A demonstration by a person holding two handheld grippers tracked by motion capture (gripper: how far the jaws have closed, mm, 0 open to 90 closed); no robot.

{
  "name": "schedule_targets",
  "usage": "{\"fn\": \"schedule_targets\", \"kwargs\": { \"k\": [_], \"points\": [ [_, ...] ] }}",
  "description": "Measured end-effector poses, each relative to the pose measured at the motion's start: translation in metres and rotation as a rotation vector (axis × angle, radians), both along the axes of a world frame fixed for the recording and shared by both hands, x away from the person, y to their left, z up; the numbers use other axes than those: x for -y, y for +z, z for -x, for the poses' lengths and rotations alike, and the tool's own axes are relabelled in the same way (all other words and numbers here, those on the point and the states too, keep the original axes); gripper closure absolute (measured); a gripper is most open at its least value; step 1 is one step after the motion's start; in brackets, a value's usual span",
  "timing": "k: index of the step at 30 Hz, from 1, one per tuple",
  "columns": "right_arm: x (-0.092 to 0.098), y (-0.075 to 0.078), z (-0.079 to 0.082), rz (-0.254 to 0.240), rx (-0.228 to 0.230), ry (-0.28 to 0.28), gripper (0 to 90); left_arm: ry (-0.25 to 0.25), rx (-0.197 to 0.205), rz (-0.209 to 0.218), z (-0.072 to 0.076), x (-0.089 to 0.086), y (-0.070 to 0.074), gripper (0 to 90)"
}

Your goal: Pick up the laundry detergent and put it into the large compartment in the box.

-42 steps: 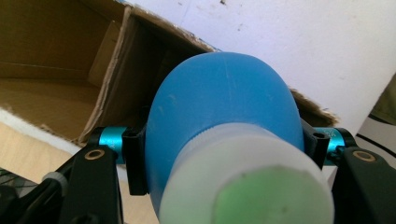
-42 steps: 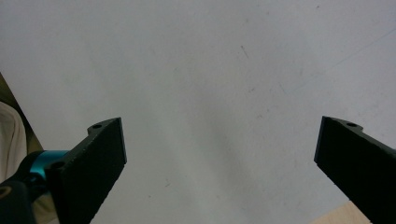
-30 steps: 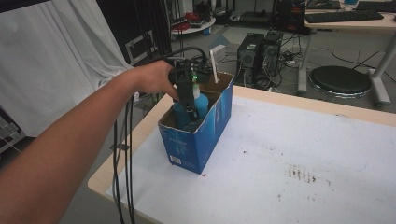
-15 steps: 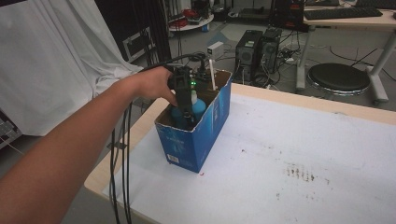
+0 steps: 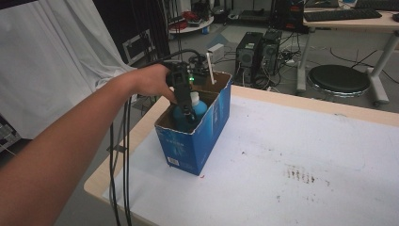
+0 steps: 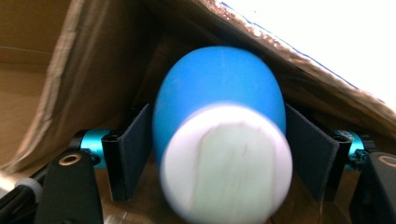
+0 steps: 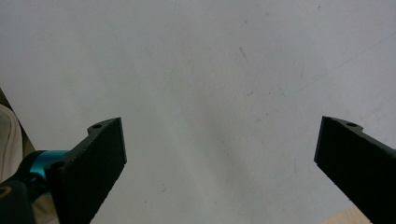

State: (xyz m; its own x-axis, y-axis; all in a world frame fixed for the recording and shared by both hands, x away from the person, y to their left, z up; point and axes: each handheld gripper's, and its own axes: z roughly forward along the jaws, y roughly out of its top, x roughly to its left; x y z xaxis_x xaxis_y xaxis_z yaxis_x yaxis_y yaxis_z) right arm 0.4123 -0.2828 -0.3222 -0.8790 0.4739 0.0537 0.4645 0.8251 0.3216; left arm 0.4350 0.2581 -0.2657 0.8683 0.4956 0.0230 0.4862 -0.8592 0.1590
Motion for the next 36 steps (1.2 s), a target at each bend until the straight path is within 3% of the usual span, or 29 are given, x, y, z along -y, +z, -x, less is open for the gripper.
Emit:
{"fn": "schedule_targets", "kwargs": {
  "k": [4,6,12,19,20,24,28,32,34,36],
  "points": [
    [0.001,0.001,0.002,-0.007,0.003,0.002,1.2,0.014,0.035,0.011,0.005,-0.003,0.02,24.4],
    [0.002,0.002,0.002,-0.008,0.007,0.0,1.2,0.006,0.039,0.01,0.007,-0.002,0.025,24.4],
    [0.002,0.005,0.005,-0.016,0.014,0.002,1.2,-0.011,0.095,0.046,0.02,0.006,0.058,24.4],
    [0.003,0.006,0.007,-0.02,0.02,-0.001,1.2,-0.015,0.133,0.051,0.029,0.017,0.077,21.2],
    [0.004,0.007,0.008,-0.027,0.023,0.001,1.2,-0.034,0.138,0.049,0.031,0.019,0.08,21.2],
    [0.005,0.009,0.01,-0.036,0.028,-0.004,1.2,-0.058,0.122,0.06,0.031,0.027,0.083,21.2],
    [0.006,0.011,0.012,-0.041,0.031,-0.004,1.2,-0.074,0.1,0.097,0.03,0.039,0.084,21.2],
    [0.007,0.013,0.014,-0.046,0.037,-0.006,1.2,-0.095,0.103,0.111,0.028,0.055,0.083,21.1],
    [0.007,0.013,0.014,-0.051,0.038,-0.003,1.2,-0.114,0.096,0.116,0.028,0.063,0.08,15.0],
    [0.007,0.014,0.015,-0.051,0.043,-0.004,1.2,-0.133,0.097,0.112,0.027,0.071,0.078,14.3]
  ]
}}
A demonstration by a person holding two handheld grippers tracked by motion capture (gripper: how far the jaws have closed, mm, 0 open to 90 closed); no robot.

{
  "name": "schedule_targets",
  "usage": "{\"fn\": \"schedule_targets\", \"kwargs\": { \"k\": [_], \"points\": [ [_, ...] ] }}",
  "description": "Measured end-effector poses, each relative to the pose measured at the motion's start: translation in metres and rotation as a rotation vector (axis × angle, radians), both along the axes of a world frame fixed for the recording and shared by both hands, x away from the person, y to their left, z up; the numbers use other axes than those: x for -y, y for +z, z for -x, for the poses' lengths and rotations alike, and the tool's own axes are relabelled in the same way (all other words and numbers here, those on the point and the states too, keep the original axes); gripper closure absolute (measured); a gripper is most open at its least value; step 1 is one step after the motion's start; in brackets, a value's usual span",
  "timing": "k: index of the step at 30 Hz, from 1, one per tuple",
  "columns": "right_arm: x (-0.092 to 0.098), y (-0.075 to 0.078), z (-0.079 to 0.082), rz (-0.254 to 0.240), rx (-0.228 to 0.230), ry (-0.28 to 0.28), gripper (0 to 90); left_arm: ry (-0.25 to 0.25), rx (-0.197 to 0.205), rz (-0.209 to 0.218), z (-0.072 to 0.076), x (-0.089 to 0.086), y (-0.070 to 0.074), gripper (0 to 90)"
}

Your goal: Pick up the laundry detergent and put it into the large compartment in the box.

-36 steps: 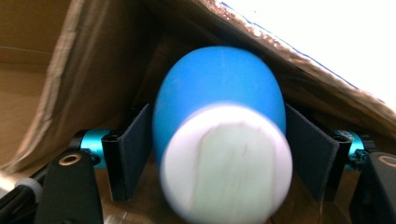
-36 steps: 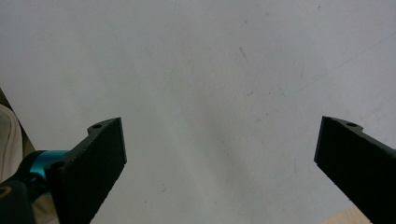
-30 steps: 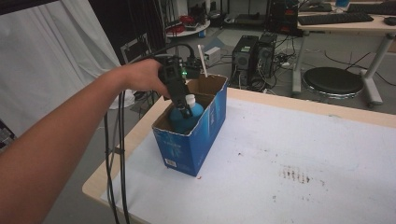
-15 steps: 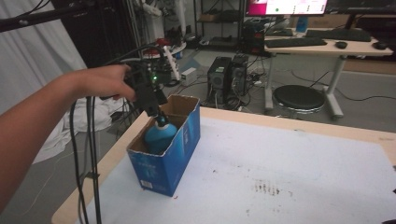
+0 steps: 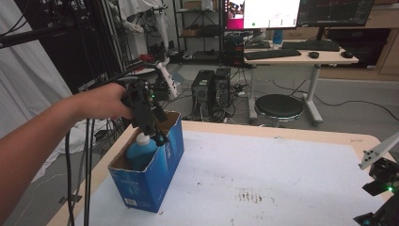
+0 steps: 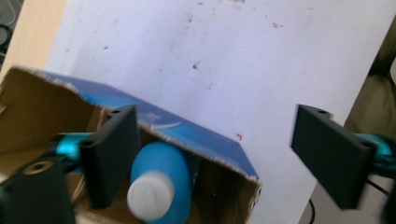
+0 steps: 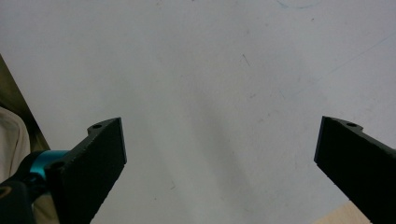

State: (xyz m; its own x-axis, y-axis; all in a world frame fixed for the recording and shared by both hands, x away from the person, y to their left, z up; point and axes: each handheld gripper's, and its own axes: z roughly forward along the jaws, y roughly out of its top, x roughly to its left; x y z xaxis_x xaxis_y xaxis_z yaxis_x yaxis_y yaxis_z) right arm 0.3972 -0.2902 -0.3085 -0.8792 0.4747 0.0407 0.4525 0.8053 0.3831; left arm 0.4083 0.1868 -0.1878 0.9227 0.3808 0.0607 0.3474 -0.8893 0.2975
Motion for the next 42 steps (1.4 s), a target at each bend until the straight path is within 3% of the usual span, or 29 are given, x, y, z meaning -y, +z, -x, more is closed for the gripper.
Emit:
{"fn": "schedule_targets", "kwargs": {
  "k": [3,5,9,11,14,21,25,27,32,35,36,38,42],
  "points": [
    [0.001,0.001,0.001,-0.004,0.002,0.001,1.2,-0.007,0.011,-0.002,-0.001,0.01,-0.003,13.6],
    [0.001,0.001,0.001,-0.008,0.004,0.002,1.2,-0.016,0.007,-0.006,-0.003,0.016,-0.006,5.2],
    [0.003,0.001,0.003,-0.013,0.007,-0.002,1.2,-0.03,0.014,-0.015,-0.006,0.027,-0.011,1.6],
    [0.003,0.001,0.003,-0.013,0.007,-0.002,1.2,-0.03,0.014,-0.015,-0.006,0.027,-0.011,1.6],
    [0.005,0.001,0.004,-0.018,0.007,-0.008,1.2,-0.057,0.014,-0.031,-0.009,0.046,-0.018,1.6],
    [0.004,0.0,0.004,-0.023,0.009,-0.014,1.2,-0.054,0.024,-0.048,-0.018,0.071,-0.026,1.6],
    [0.003,-0.001,0.003,-0.022,0.009,-0.011,1.2,-0.064,0.029,-0.062,-0.023,0.092,-0.04,1.6],
    [0.002,-0.002,0.003,-0.02,0.007,-0.013,1.2,-0.093,0.012,-0.08,-0.025,0.102,-0.047,1.6],
    [-0.002,-0.005,0.0,-0.014,0.004,-0.009,1.2,-0.092,-0.013,-0.097,-0.029,0.121,-0.063,1.6],
    [-0.003,-0.005,0.0,-0.013,0.003,-0.005,1.2,-0.087,-0.017,-0.097,-0.03,0.124,-0.066,1.6],
    [-0.004,-0.006,-0.002,-0.011,0.0,-0.002,1.2,-0.088,-0.025,-0.096,-0.033,0.132,-0.074,1.6],
    [-0.005,-0.006,-0.002,-0.01,-0.004,-0.006,1.2,-0.088,-0.025,-0.096,-0.033,0.132,-0.074,1.6],
    [-0.007,-0.009,-0.005,-0.004,-0.004,-0.001,1.2,-0.088,-0.031,-0.111,-0.037,0.142,-0.091,1.6]
  ]
}}
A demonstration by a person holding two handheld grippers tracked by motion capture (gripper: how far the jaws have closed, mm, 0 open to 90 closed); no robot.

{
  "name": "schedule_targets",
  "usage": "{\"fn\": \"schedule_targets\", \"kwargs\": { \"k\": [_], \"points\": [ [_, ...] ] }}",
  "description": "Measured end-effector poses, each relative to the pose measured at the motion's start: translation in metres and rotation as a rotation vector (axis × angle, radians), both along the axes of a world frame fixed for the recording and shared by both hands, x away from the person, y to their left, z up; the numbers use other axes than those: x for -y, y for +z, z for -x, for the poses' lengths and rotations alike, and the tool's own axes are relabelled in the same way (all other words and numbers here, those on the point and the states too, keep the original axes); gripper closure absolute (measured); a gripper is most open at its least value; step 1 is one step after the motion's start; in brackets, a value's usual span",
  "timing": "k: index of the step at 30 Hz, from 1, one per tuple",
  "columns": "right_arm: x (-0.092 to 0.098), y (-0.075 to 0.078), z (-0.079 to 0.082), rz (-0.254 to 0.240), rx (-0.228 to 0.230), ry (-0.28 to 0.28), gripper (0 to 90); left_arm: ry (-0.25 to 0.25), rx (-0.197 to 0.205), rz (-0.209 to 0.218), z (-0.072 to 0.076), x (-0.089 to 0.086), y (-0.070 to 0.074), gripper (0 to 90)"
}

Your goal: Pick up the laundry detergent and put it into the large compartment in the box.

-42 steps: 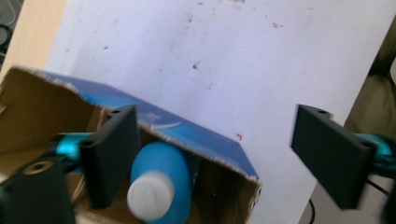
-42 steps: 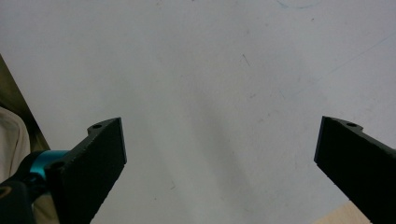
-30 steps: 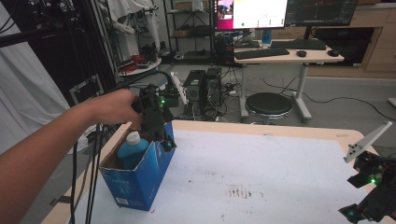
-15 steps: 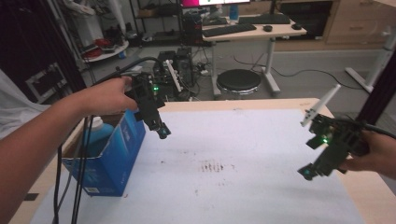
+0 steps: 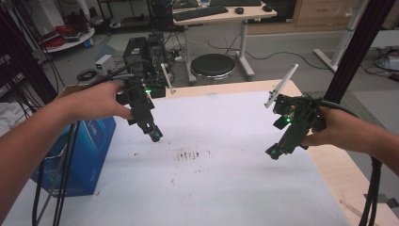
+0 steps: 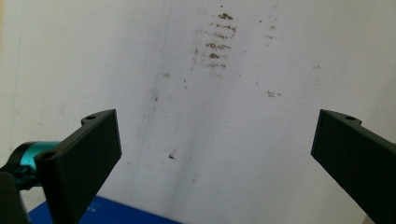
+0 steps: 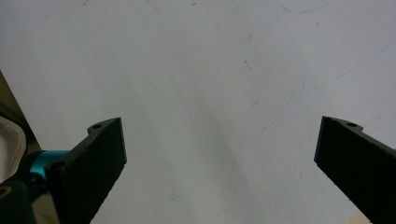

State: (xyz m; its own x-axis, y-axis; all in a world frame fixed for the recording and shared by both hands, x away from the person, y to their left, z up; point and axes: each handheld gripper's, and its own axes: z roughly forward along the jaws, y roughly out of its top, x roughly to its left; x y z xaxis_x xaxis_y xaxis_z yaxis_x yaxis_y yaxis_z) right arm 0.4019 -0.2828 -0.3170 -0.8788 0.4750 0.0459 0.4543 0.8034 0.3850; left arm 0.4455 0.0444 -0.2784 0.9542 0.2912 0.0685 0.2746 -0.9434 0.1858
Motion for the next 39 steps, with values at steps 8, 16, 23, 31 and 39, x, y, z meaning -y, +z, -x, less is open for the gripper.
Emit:
{"fn": "schedule_targets", "kwargs": {
  "k": [8,16,23,31,39],
  "points": [
    [-0.004,-0.002,-0.002,0.006,-0.004,0.004,1.2,-0.035,0.011,0.006,-0.003,0.011,-0.016,1.6],
    [-0.005,-0.004,-0.003,0.014,-0.005,0.01,1.2,-0.046,0.01,0.025,-0.007,0.014,-0.02,1.6],
    [-0.006,-0.005,-0.004,0.016,-0.008,0.005,1.3,-0.049,0.013,0.033,-0.007,0.012,-0.019,1.6],
    [-0.009,-0.006,-0.004,0.02,-0.01,0.013,1.2,-0.053,0.014,0.028,-0.005,0.014,-0.018,1.6],
    [-0.01,-0.005,-0.003,0.018,-0.009,0.018,1.2,-0.051,0.011,0.027,-0.004,0.013,-0.018,1.6]
  ]
}}
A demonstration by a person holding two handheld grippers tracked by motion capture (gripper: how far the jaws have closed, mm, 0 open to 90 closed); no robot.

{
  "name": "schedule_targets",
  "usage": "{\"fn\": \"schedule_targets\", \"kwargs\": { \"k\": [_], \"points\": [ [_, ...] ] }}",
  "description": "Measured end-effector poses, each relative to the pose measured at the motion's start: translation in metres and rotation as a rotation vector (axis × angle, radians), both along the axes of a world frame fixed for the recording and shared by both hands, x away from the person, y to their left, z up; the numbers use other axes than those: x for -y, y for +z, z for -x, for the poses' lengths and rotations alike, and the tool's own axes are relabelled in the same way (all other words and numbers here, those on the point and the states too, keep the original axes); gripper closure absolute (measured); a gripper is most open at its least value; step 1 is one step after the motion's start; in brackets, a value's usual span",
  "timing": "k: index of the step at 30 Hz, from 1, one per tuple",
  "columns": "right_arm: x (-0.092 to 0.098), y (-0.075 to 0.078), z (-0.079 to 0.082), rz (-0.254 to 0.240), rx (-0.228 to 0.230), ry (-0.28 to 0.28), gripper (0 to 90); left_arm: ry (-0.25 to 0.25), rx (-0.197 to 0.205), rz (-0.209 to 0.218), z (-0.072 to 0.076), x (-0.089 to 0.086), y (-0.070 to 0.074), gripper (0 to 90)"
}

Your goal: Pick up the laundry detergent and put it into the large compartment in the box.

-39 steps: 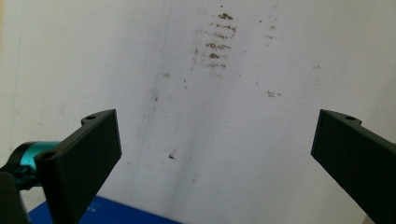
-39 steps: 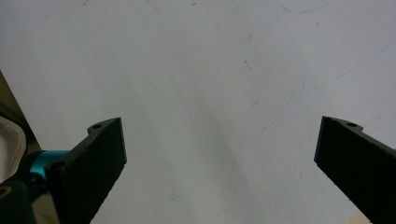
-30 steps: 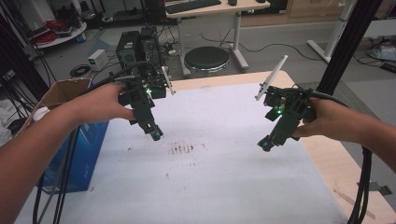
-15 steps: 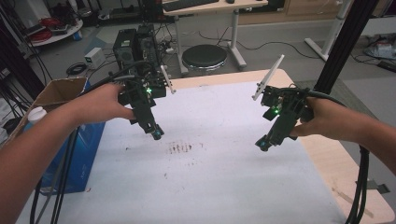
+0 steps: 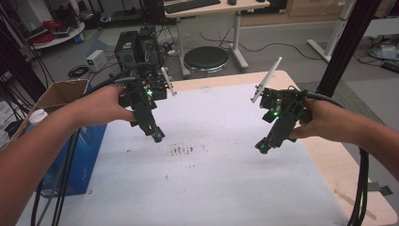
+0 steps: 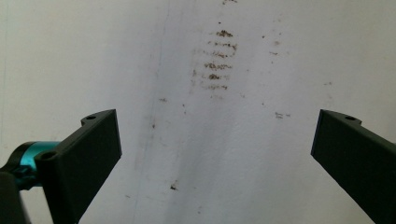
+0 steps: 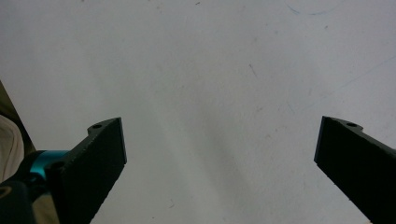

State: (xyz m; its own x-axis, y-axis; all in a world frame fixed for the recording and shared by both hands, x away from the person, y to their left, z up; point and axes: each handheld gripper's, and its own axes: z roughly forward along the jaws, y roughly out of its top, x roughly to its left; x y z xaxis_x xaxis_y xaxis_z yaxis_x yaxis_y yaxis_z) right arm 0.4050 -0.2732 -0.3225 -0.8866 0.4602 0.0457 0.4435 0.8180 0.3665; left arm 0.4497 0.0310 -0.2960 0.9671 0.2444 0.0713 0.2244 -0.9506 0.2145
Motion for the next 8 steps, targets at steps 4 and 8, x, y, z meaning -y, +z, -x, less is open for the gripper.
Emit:
{"fn": "schedule_targets", "kwargs": {
  "k": [4,8],
  "points": [
    [0.0001,0.0003,0.0004,0.0,0.0,-0.001,1.2,-0.004,0.0,-0.006,0.0007,0.0002,0.0005,1.6],
    [0.0006,0.0014,0.0007,-0.012,0.004,-0.002,1.2,0.003,0.008,0.002,0.0002,-0.0002,0.001,1.6]
  ]
}}
